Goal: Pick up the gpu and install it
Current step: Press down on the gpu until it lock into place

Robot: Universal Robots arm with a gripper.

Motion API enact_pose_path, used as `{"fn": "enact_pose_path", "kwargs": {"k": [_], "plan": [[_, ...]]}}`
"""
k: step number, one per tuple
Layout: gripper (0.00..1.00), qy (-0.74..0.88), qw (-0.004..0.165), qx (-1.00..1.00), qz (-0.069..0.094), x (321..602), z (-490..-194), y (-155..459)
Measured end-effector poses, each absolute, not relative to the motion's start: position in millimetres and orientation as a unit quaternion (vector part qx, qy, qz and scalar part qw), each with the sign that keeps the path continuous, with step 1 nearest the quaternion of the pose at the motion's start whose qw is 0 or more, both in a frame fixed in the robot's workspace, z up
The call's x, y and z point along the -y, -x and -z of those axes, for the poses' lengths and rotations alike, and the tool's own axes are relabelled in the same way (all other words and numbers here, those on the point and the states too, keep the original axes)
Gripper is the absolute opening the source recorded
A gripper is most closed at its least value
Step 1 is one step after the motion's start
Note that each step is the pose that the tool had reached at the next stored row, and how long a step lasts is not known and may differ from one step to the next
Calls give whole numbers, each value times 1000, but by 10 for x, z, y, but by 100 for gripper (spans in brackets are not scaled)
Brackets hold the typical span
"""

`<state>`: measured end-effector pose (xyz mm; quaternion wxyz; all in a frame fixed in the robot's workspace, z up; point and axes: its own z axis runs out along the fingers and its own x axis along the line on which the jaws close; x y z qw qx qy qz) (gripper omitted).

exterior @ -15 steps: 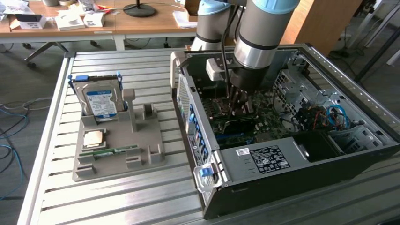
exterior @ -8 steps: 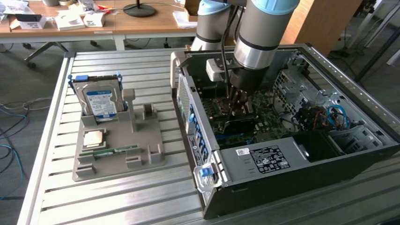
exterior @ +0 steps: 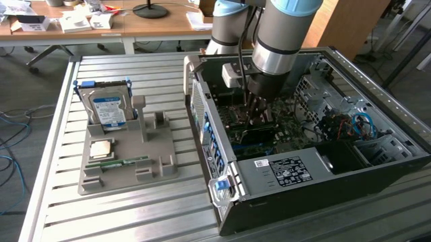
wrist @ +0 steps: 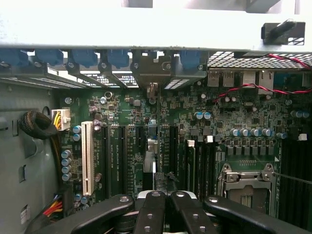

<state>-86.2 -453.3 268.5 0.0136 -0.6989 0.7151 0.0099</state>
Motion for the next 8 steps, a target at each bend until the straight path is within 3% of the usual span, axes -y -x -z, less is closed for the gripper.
{"fn": "enact_pose_path", "kwargs": {"k": [8], "plan": [[11,699,14,-715,-10,4533,-2672,862]]}}
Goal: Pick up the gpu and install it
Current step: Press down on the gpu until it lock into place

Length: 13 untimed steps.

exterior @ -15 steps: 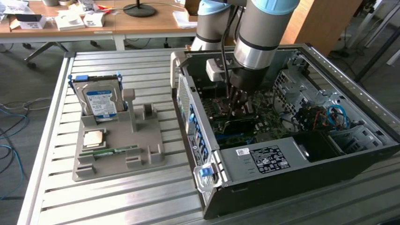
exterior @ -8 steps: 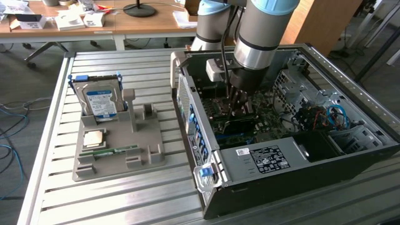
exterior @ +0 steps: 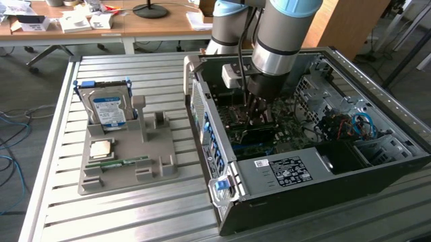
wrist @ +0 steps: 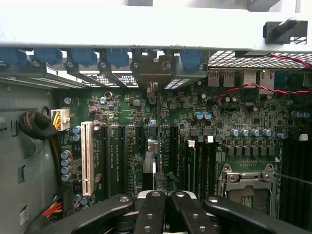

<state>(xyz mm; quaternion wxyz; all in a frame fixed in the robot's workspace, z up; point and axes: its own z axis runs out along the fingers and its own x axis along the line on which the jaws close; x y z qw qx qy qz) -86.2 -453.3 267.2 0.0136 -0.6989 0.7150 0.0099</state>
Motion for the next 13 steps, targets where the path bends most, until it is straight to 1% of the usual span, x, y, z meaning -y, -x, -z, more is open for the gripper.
{"fn": "enact_pose_path", "kwargs": {"k": [13], "plan": [[11,699,13,-715,-10,4533,-2659,862]]}}
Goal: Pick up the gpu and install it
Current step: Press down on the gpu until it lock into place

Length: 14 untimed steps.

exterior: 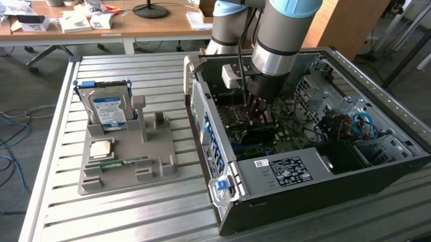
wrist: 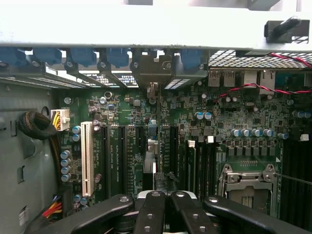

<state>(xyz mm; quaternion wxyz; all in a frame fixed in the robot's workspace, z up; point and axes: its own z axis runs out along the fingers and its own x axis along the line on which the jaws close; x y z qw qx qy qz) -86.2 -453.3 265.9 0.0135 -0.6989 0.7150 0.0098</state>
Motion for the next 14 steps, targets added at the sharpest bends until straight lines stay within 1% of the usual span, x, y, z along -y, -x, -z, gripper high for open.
{"fn": "enact_pose_path", "kwargs": {"k": [14], "plan": [[11,699,14,-715,-10,4531,-2631,861]]}}
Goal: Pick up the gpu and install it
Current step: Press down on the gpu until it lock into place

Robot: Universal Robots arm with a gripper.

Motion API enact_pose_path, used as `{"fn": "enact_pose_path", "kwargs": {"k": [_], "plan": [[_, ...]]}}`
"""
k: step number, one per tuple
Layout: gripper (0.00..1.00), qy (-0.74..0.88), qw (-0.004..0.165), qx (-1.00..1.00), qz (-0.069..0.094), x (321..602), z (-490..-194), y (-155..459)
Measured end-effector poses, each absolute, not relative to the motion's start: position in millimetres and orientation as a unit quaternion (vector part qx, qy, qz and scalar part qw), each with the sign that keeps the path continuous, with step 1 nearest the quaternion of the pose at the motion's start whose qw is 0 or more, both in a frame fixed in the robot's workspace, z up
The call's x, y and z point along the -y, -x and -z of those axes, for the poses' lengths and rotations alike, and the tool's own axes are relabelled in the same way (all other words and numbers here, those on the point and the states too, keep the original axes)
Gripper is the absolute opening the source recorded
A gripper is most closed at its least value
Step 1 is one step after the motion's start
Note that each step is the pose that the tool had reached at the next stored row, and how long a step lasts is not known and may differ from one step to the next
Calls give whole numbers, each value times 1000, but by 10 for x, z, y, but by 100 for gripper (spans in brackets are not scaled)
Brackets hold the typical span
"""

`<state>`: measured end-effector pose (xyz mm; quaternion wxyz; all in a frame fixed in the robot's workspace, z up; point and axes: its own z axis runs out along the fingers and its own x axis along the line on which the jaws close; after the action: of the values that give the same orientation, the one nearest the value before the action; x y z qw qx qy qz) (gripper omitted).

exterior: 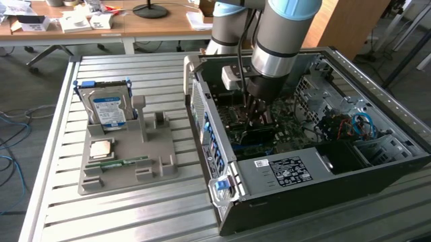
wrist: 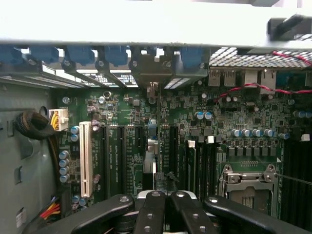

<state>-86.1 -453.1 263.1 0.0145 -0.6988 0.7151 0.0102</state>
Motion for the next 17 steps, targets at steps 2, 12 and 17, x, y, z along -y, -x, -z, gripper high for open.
{"fn": "enact_pose_path", "kwargs": {"k": [2,12,17], "plan": [[11,699,14,-715,-10,4532,-2636,862],[11,699,14,-715,-10,4532,-2632,863],[11,699,14,-715,-10,4533,-2627,863]]}}
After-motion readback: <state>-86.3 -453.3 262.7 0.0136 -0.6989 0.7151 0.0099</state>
